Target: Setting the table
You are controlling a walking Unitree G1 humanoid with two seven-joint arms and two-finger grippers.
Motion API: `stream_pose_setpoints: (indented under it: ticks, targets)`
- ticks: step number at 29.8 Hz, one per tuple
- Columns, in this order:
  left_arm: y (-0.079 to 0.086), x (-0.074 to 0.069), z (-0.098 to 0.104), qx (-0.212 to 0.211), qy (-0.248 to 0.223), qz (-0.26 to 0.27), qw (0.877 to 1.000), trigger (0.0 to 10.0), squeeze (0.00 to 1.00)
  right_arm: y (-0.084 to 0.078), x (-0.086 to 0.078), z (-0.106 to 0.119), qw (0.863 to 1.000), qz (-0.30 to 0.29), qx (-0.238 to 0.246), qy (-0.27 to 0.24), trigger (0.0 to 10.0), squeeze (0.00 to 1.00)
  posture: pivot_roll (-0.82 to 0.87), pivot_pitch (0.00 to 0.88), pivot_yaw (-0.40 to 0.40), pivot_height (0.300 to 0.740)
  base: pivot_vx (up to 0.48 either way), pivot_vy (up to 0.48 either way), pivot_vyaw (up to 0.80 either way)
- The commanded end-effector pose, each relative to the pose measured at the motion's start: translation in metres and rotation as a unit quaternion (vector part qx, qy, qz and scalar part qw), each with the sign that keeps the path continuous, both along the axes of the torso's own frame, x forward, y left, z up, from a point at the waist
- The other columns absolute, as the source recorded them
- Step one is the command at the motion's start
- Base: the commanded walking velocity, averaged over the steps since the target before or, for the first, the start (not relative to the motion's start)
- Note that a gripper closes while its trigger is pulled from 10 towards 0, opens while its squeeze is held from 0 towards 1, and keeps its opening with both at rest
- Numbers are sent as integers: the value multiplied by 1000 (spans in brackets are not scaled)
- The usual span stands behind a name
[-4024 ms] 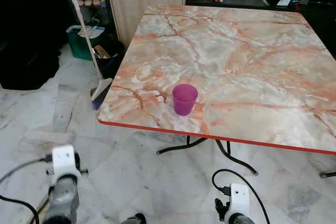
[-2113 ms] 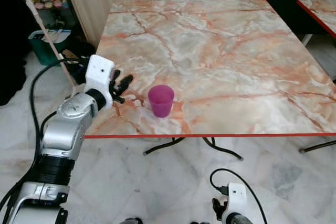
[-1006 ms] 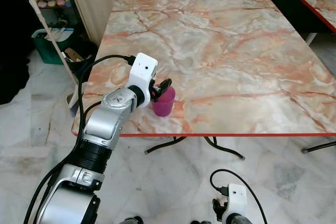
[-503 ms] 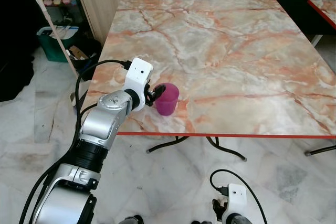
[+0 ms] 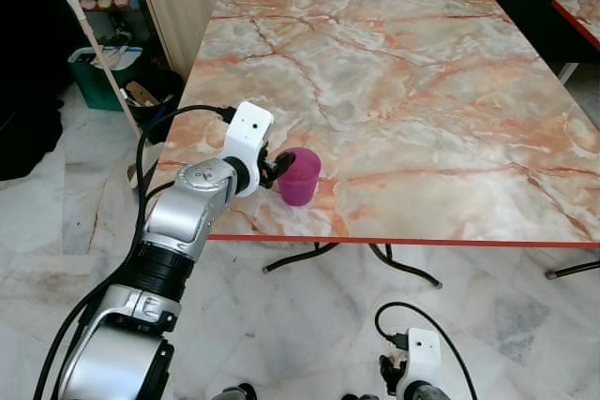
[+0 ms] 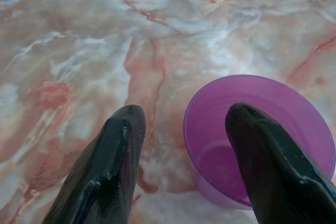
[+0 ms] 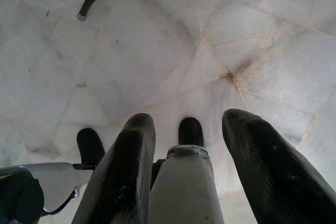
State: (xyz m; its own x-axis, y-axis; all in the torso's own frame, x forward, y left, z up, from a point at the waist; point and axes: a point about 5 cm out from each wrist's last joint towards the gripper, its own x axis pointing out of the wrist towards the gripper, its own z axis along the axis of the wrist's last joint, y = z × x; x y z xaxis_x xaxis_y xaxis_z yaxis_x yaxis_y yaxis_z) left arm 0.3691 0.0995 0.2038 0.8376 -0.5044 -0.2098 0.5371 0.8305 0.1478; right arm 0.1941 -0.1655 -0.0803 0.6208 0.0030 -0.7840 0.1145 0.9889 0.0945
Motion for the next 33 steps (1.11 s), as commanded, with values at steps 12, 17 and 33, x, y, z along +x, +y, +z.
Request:
stream_pose_setpoints:
  ticks: [12, 17, 33]
  targets:
    - [-6, 9, 6, 40, -4, -9, 999, 10000, 0, 2, -5, -3, 1000, -5, 4, 13, 10000, 0, 93, 135, 27, 740, 0, 0, 0]
    - [-5, 8, 0, 48, 5, -9, 999, 10000, 0, 2, -6, -3, 1000, -5, 4, 13, 10000, 0, 94, 136, 28, 740, 0, 0, 0]
    - [-11, 7, -10, 53, 23, -26, 998, 392, 0, 1, -6, -3, 1000, -4, 4, 14, 10000, 0, 95, 136, 27, 740, 0, 0, 0]
